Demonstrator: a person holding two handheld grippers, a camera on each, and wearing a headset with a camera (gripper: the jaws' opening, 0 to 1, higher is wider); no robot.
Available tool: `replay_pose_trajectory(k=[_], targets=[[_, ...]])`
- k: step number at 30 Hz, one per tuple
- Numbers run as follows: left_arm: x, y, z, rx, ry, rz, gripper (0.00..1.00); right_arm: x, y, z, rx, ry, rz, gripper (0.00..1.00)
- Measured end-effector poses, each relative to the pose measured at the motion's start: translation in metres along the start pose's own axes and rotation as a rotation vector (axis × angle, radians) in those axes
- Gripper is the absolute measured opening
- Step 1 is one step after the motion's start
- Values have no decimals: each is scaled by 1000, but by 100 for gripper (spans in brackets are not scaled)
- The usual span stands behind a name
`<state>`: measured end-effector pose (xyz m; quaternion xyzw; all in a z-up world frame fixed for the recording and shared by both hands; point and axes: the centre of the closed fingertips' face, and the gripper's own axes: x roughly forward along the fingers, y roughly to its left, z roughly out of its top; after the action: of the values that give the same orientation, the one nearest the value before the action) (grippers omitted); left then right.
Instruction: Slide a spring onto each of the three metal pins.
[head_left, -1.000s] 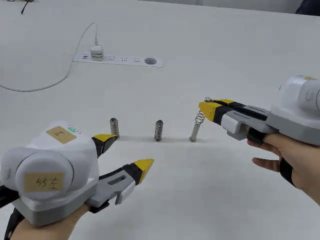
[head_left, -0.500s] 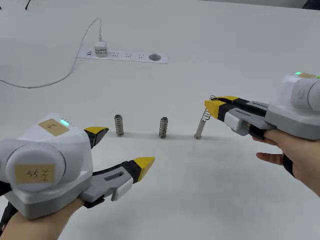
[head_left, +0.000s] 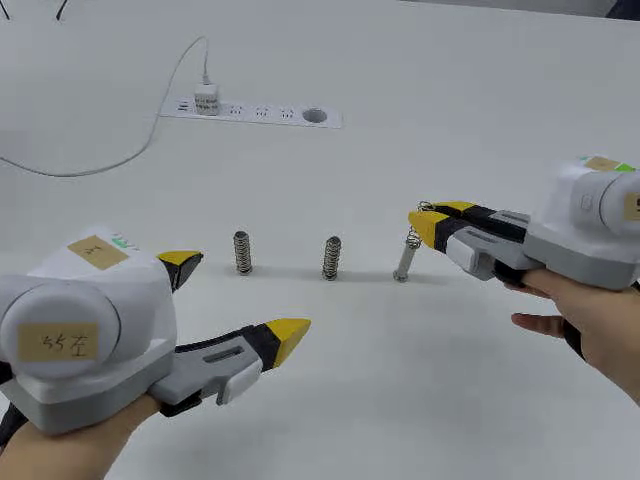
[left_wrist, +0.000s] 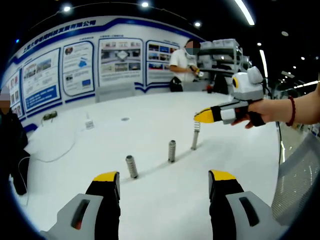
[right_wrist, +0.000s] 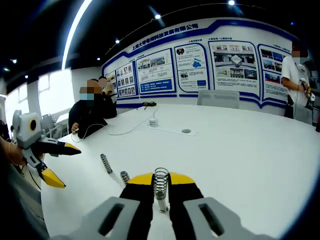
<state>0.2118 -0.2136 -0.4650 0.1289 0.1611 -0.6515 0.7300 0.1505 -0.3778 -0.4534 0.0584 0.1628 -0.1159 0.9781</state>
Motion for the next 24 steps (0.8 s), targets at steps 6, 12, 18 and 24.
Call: replay_pose_trajectory(k=[6, 12, 18, 24], targets=[[0, 2, -1, -17, -3, 4, 75, 2, 1, -7, -14, 23, -3, 12], [0, 3, -3, -18, 6, 6, 75, 4, 3, -15, -47, 57, -12, 12], [0, 3, -2, -26, 1, 3, 75, 9, 4, -28, -71, 100, -13, 12], [-1, 4, -3, -32, 4, 5, 75, 13, 3, -38, -67, 128, -13, 12]])
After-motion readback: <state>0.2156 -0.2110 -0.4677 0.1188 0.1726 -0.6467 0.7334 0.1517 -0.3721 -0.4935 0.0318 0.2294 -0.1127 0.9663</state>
